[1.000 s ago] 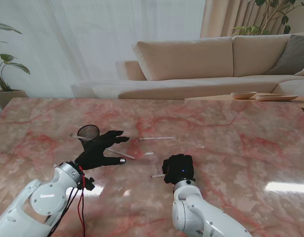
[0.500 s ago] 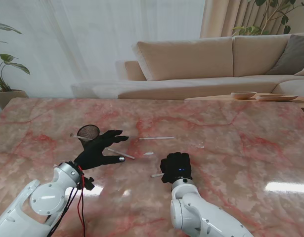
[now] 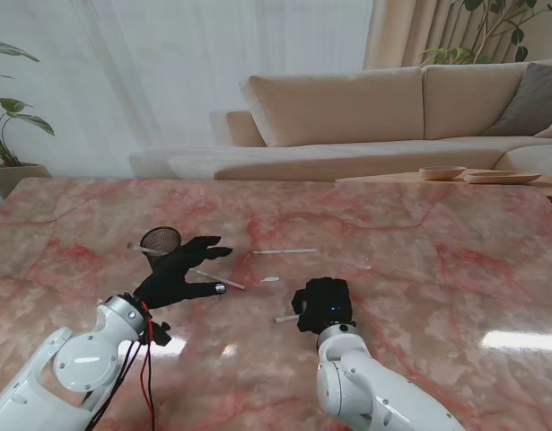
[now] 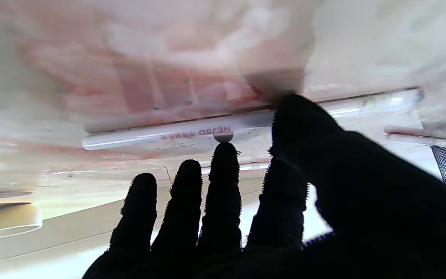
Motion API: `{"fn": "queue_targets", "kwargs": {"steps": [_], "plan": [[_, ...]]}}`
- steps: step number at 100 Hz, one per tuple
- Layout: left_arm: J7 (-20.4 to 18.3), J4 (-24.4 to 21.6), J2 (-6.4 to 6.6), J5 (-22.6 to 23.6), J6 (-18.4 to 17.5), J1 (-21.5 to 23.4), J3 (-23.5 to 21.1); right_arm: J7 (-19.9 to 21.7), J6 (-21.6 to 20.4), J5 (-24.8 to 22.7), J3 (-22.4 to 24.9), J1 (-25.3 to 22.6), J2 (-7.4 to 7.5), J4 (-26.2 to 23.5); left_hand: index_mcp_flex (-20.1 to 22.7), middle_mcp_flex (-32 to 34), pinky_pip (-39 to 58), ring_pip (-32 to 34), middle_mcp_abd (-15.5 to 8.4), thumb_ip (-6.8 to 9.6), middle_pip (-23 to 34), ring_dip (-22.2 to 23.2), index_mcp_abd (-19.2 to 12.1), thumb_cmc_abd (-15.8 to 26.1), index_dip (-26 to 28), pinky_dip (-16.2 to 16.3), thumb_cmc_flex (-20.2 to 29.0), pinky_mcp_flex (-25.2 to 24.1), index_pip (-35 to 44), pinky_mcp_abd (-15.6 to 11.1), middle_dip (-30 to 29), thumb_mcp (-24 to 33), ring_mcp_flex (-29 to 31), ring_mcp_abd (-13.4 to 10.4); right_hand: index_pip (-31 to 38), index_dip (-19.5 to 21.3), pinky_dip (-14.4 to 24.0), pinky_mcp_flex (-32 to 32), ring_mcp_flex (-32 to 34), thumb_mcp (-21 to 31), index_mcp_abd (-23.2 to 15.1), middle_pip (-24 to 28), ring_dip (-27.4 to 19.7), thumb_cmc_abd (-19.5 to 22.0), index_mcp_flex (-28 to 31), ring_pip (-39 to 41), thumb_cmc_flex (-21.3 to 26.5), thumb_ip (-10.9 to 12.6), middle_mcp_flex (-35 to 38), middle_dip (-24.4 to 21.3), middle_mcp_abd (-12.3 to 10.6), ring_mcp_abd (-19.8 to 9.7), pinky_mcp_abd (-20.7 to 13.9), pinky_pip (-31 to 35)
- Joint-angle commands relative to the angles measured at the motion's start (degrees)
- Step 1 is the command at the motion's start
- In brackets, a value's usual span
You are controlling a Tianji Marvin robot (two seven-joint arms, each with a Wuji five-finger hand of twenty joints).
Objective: Insert makeup brushes into the holder
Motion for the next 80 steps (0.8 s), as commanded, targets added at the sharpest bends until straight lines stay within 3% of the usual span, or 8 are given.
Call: {"fn": "queue_targets", "kwargs": {"steps": [1,48,80], "plan": [[0.0,0.2,-0.13,0.1,0.3,0.3,0.0,1.5,0.4,0.3,0.2,-1.7,0.78,1.3,-1.6,-1.8,-2.3,-0.6,-0.1,1.94,-0.5,0.6,-2.2,1.4,0.4,-1.0,-0.4,-0.3,0.5,-0.1,0.5,1.4,-2.3,0.6,6.5,-1.0,0.2,-0.9,-2.3,0.2,3.7,1.4,0.8,5.1,5.1,0.9,3.8,0.2,-0.6,1.0,-0.4,-1.4,-1.6,1.3],[0.2,0.3,-0.2,-0.1,0.3,0.1,0.1,0.4,-1.7,0.0,4.5,-4.0,0.66,-4.0,-1.6,-1.9,-2.7,-0.8,0.1,1.91,-0.6,0.9,-2.1,1.3,0.4,-1.9,-0.3,-0.2,0.6,-0.3,0.6,2.0,-2.3,0.7,6.3,0.2,0.4,-0.3,-1.2,0.0,3.9,1.3,0.8,5.0,5.2,1.1,4.2,0.3,0.9,1.0,-0.3,-1.0,-1.1,1.5],[0.2,0.8,-0.2,-0.1,0.4,-0.3,0.2,-0.9,-2.9,3.0,6.6,-5.1,-0.06,-5.7,-1.2,-1.9,-2.6,-0.9,0.2,1.87,-0.4,1.0,-2.0,1.0,0.5,-2.1,0.0,-0.1,0.8,-0.3,0.7,2.6,-2.3,0.7,6.1,0.5,0.4,-0.3,-1.1,-0.2,4.1,1.2,0.7,5.1,5.1,1.0,4.3,0.3,1.0,1.2,-0.3,-1.1,-1.2,1.4]]}}
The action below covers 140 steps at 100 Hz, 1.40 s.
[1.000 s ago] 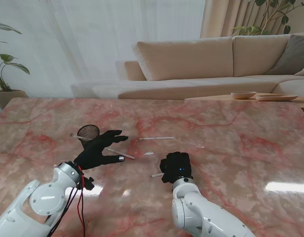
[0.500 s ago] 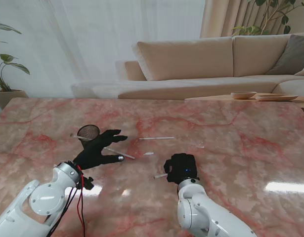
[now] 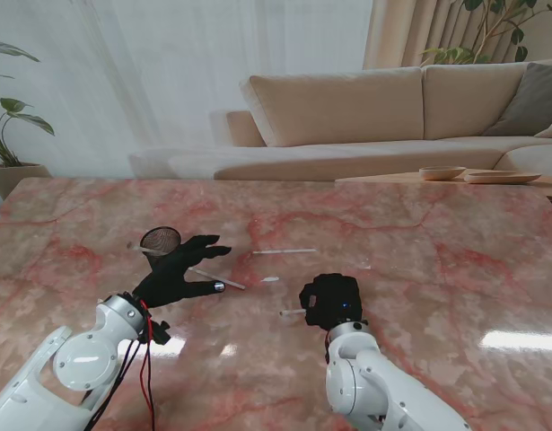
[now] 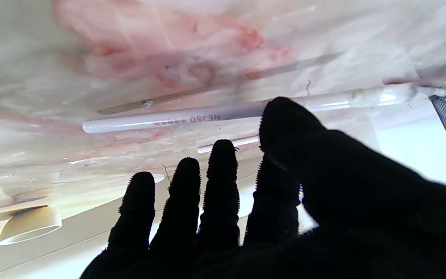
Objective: Insert makeup brushes into the holder
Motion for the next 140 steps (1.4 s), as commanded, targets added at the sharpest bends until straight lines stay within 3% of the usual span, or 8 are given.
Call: {"fn": "queue_targets", "kwargs": {"steps": [1,20,23,39,86,110,124,140], "plan": [[0.0,0.7,-0.16,-0.1,0.3,-0.1,0.4,0.3,0.0,0.6,0.5,-0.7,-0.48,-0.7,-1.2,-1.9,-1.9,-0.9,0.1,1.84,-0.4,0.9,-1.9,1.0,0.5,-0.7,0.1,-0.1,0.8,-0.3,0.5,2.0,-2.3,0.7,7.0,3.6,0.4,-0.3,-1.2,1.2,0.6,0.5,0.7,2.8,4.4,0.5,1.1,0.1,0.2,1.1,-0.3,-0.9,-1.1,1.4],[-0.8,2.3,0.0,-0.2,0.5,-1.3,1.6,-0.5,-0.5,4.6,2.5,-1.8,-1.31,-2.8,-0.4,-2.0,-1.6,-0.9,0.3,1.66,0.2,1.0,-1.9,-1.3,0.8,-0.5,2.2,-0.1,1.4,-0.9,0.8,3.8,-2.3,1.0,7.1,3.6,0.4,-0.6,-1.3,1.2,1.0,0.3,0.7,2.6,4.5,0.3,1.4,0.1,0.1,1.2,-0.1,-0.8,-1.1,1.2],[-0.9,2.6,0.02,-0.2,0.6,-1.5,1.8,-0.7,-0.6,5.1,2.9,-1.9,-1.41,-3.2,-0.4,-2.0,-1.0,-0.9,0.4,-0.07,0.3,1.2,-1.8,-3.8,1.2,0.3,-1.6,-0.4,1.9,-1.0,0.7,13.2,-2.3,1.1,7.1,3.6,0.4,-0.6,-1.4,1.2,1.0,0.3,0.7,2.5,4.5,0.3,1.4,0.1,0.0,1.2,0.0,-0.8,-1.1,1.2],[-0.8,3.7,0.04,0.5,0.6,-2.2,2.6,-1.0,-0.9,7.5,4.4,-2.8,-1.85,-5.1,-0.3,-2.3,-1.3,-0.7,0.6,-1.8,1.4,1.5,-2.3,-7.2,1.4,0.2,-3.5,-0.1,2.3,-1.3,1.2,20.4,-2.4,1.4,7.1,3.4,0.5,-0.8,-1.5,1.3,1.3,0.0,0.7,2.2,4.7,0.1,1.6,0.1,0.0,1.1,0.2,-0.7,-1.0,1.0],[-0.6,5.0,-0.01,0.8,1.4,-3.1,4.2,-2.9,-4.3,20.3,9.4,-5.0,-3.87,-11.3,2.1,-2.2,-1.0,-0.7,0.8,-2.86,1.9,1.8,-2.2,-9.7,2.6,0.6,-4.0,-0.2,4.7,-1.8,1.5,26.2,-2.4,1.8,7.7,2.6,0.7,-1.6,-2.2,1.4,2.1,-0.6,0.8,1.8,4.9,-0.2,2.3,0.0,-0.5,0.9,0.7,-0.5,-1.1,0.5],[0.3,7.5,-0.5,-1.3,1.5,-4.7,7.1,-2.6,-7.7,29.4,11.7,-6.1,-4.65,-14.8,3.1,-2.7,-1.8,-0.9,1.3,-5.13,3.3,1.4,-9.0,-15.5,4.7,-0.5,-5.2,0.2,8.4,-2.9,2.8,37.1,-2.5,2.0,8.1,2.1,0.6,-2.5,-3.4,1.0,2.4,-1.9,0.7,1.8,4.8,-0.8,2.7,0.0,-1.9,0.2,1.1,-0.6,-1.4,-0.6],[1.7,9.3,-1.18,-4.1,0.4,-5.8,9.0,-1.9,-9.6,34.5,12.6,-6.8,-4.83,-16.4,4.3,-3.1,-2.9,-0.5,-0.9,-6.5,2.8,2.8,-13.7,-20.7,4.9,-2.7,-7.3,0.5,9.1,-3.8,6.2,46.9,-2.5,1.7,8.2,1.9,0.7,-2.7,-3.9,0.9,2.4,-2.2,0.7,1.9,4.9,-1.0,2.9,0.1,-2.4,-0.1,1.2,-0.6,-1.5,-1.1],[3.4,11.1,-2.05,-7.1,-0.6,-7.0,11.1,-1.2,-11.0,39.3,13.2,-7.4,-5.05,-17.5,3.8,-3.8,-3.5,-0.4,-1.4,-7.12,1.4,3.0,-16.3,-22.5,4.5,-4.4,-8.4,0.7,8.2,-4.2,8.3,51.0,-2.5,1.6,8.4,1.7,0.9,-2.9,-4.2,0.5,2.8,-2.2,0.7,2.0,4.8,-1.1,3.3,0.1,-2.6,-0.2,1.4,-0.6,-1.6,-1.6]]}}
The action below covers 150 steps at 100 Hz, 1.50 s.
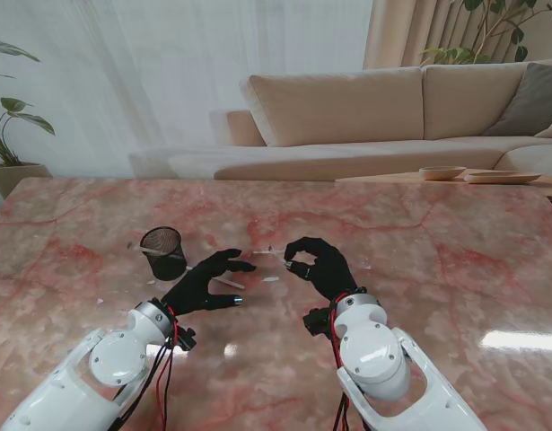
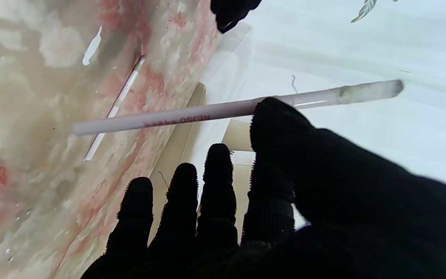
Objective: Insert makeup brushes into the holder
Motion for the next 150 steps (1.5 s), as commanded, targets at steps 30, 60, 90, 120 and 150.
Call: {"fn": "queue_targets", "kwargs": {"steps": [30,60,90,120,150], "plan": [[5.5,3.1,-3.22,-6.0,-1.4,-1.8,4.9,3.1,-2.2,6.8,0.2,-0.5,-0.54,-0.5,1.8,-2.1,-2.8,-0.4,-2.4,-2.12,-0.5,0.9,-4.5,-3.6,1.3,-2.2,-3.5,0.6,1.9,-2.6,3.5,3.9,-2.4,0.0,7.9,1.4,1.2,-1.1,-2.2,-0.2,0.0,-0.5,0.7,2.0,4.3,-0.6,1.8,0.3,-2.0,-0.5,0.0,-0.9,-1.7,-1.8],[8.0,5.0,-4.89,-10.8,-2.5,-3.4,7.9,4.9,-4.0,11.9,0.2,0.0,-0.48,0.1,4.5,-1.6,-2.9,0.0,-3.0,-2.3,1.0,2.0,-5.9,-4.6,3.4,-2.9,-3.1,0.6,6.2,-2.9,4.3,5.6,-2.4,-0.4,8.0,1.2,1.6,-1.1,-2.4,-0.4,0.1,-1.0,0.8,2.0,4.3,-0.8,2.1,0.4,-2.5,-0.9,0.2,-0.9,-1.8,-2.3],[8.9,5.7,-5.51,-12.3,-3.7,-4.0,9.1,6.7,-4.5,14.3,0.2,0.3,-0.23,0.4,6.3,-1.5,-3.4,-0.4,-3.5,-2.26,0.6,1.5,-6.7,-5.0,4.4,-3.8,-2.4,0.7,8.2,-3.3,4.0,5.9,-2.3,-0.6,8.1,1.0,2.0,-0.7,-2.1,-0.4,0.3,-1.0,0.9,1.9,4.3,-0.7,2.3,0.5,-2.5,-1.1,0.3,-0.8,-1.6,-2.5],[9.0,5.8,-5.94,-14.4,-4.1,-4.3,9.6,7.7,-4.5,15.4,0.1,0.5,-0.11,0.5,11.1,-0.8,-3.2,0.5,-4.0,-2.31,2.9,2.9,-6.7,-6.4,6.0,-4.2,-1.8,0.8,12.1,-3.2,4.4,6.6,-2.4,-0.8,8.3,0.9,2.3,-0.4,-1.8,-0.6,0.4,-1.0,0.9,1.8,4.3,-0.8,2.4,0.5,-2.3,-1.2,0.3,-0.7,-1.5,-2.6],[10.6,6.4,-6.46,-14.4,-5.0,-4.7,10.1,8.2,-3.8,15.9,0.3,0.3,0.02,-0.2,19.7,1.7,-2.1,1.4,-5.7,-7.3,6.6,7.4,-8.1,-10.4,5.5,-2.7,-0.1,0.6,17.0,-3.2,3.4,6.4,-2.2,-1.6,8.3,0.9,2.6,-0.2,-1.7,-0.6,0.4,-1.1,1.0,1.8,4.2,-0.8,2.7,0.6,-2.0,-1.2,0.4,-0.6,-1.3,-2.8]]}}
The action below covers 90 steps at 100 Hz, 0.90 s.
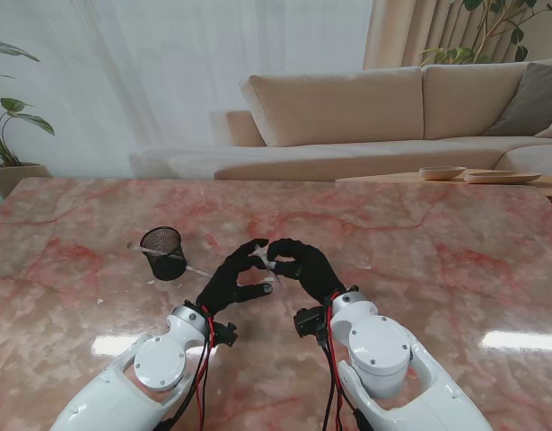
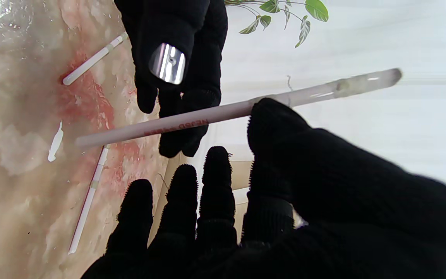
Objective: Insert makeup brushes into the holder
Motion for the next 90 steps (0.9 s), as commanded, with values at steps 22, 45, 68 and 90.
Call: {"fn": "queue_targets", "kwargs": {"steps": [22,45,68,90], "plan": [[1.3,0.3,-0.7,0.1,-0.3,0.0,0.4,1.9,0.8,0.9,0.0,-0.4,0.18,-0.4,4.6,2.7,-0.5,2.3,-3.4,-5.06,1.7,1.8,-4.6,-4.0,-2.5,1.2,1.9,0.2,3.2,-2.6,-0.5,-1.0,-1.6,-1.6,7.1,1.2,1.5,0.4,-1.1,-0.7,-0.1,-0.3,1.0,1.8,4.2,-0.5,1.9,0.7,-0.6,-1.0,-0.1,-0.7,-1.3,-0.9],[2.5,0.5,-1.03,0.3,-0.2,0.0,0.3,2.3,1.0,1.4,-0.1,-0.4,0.23,-0.5,7.1,5.6,-0.3,4.6,-4.5,-5.35,3.1,2.1,-6.6,-3.1,-9.6,2.1,6.4,0.2,12.6,-2.9,-0.1,-6.5,-1.1,-1.8,7.1,1.1,1.7,0.5,-1.0,-0.7,-0.1,-0.3,1.0,1.7,4.2,-0.5,2.0,0.8,-0.6,-0.9,-0.1,-0.6,-1.3,-1.0],[3.5,0.4,-1.28,0.5,0.3,0.1,0.2,2.5,1.2,1.6,-0.2,-0.3,0.25,-0.5,13.0,8.0,-0.2,6.2,-6.1,-4.04,3.8,2.6,-4.7,1.6,-15.3,2.5,7.3,0.3,17.5,-3.7,0.0,-5.9,-0.6,-2.3,7.2,1.1,1.8,0.5,-1.0,-0.6,0.0,-0.4,1.1,1.7,4.1,-0.5,1.9,0.9,-0.6,-0.9,-0.1,-0.6,-1.3,-1.0],[3.6,0.4,-1.22,1.1,0.6,0.0,0.1,2.7,1.3,1.7,-0.2,-0.5,0.32,-0.7,15.9,9.6,-0.3,7.0,-7.0,-6.51,4.5,2.6,-2.6,-3.7,-18.4,2.3,5.7,0.4,20.6,-4.3,-0.1,1.5,-0.2,-3.1,7.2,1.1,1.9,0.5,-1.0,-0.8,0.0,-0.5,1.1,1.7,4.1,-0.5,2.0,0.9,-0.6,-0.8,-0.1,-0.6,-1.3,-1.2]]}}
